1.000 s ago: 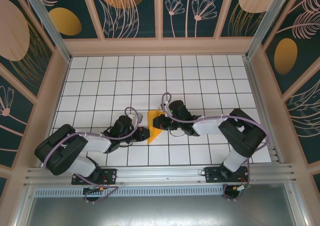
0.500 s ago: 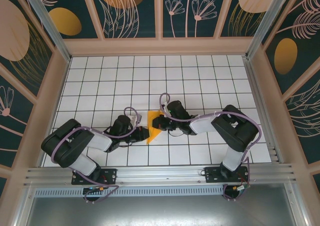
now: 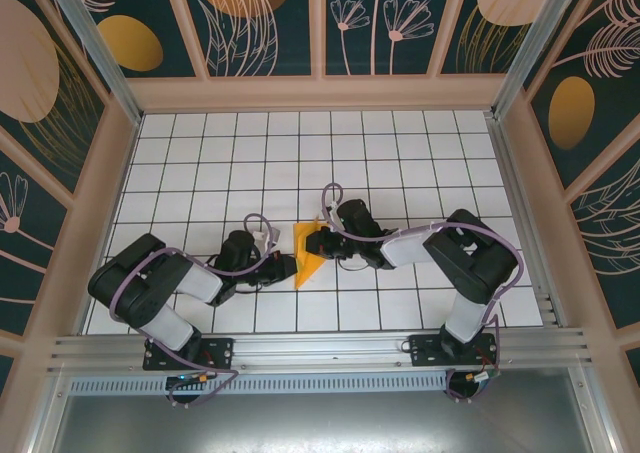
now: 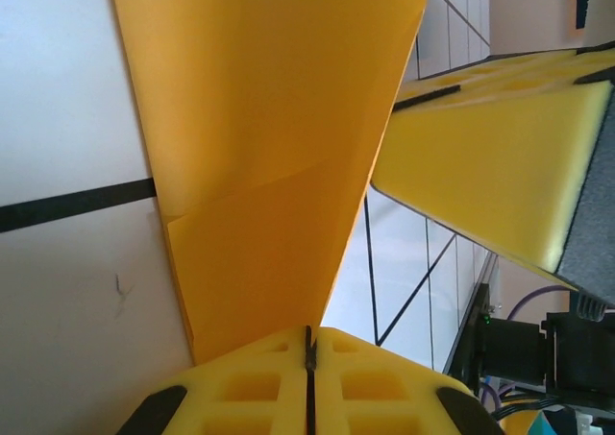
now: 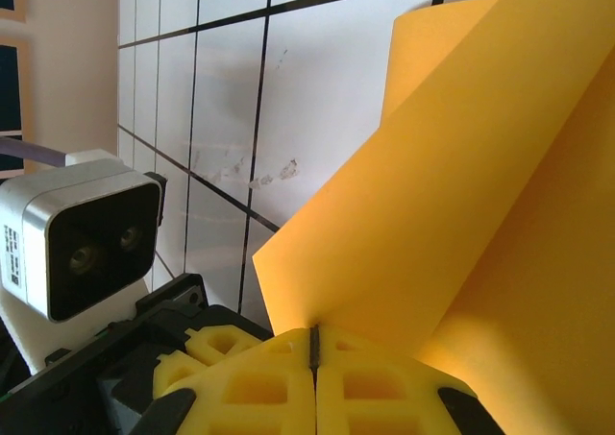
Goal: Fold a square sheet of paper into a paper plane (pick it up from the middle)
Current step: Fourth fold the wing at the center of the table.
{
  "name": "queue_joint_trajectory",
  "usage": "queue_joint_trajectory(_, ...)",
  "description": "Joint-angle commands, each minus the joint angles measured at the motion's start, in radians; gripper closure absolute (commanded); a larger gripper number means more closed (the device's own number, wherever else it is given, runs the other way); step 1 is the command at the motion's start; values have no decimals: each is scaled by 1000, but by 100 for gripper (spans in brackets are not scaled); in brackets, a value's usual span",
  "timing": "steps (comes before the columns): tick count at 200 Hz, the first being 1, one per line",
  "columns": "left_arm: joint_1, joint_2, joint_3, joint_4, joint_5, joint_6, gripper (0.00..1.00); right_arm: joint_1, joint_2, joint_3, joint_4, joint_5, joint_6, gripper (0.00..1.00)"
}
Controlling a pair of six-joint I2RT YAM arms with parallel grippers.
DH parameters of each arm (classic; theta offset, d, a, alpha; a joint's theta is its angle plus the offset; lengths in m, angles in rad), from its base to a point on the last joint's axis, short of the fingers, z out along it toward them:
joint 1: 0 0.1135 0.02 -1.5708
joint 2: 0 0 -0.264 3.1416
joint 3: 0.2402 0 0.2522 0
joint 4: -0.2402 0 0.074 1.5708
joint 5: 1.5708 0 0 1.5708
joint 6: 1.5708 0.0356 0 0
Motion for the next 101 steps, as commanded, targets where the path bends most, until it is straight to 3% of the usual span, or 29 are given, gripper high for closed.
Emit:
queue_joint_trajectory(1, 13, 17, -6, 73, 40, -40, 92, 4, 18, 12, 54, -33, 3, 92)
queue_joint_trajectory(67, 27, 69, -15, 123, 48, -71, 92, 14, 61, 30, 70, -45, 14, 92)
queue_joint_trajectory(101, 27, 86, -6, 91, 35, -53, 87, 12, 80, 39, 44, -13, 18, 92)
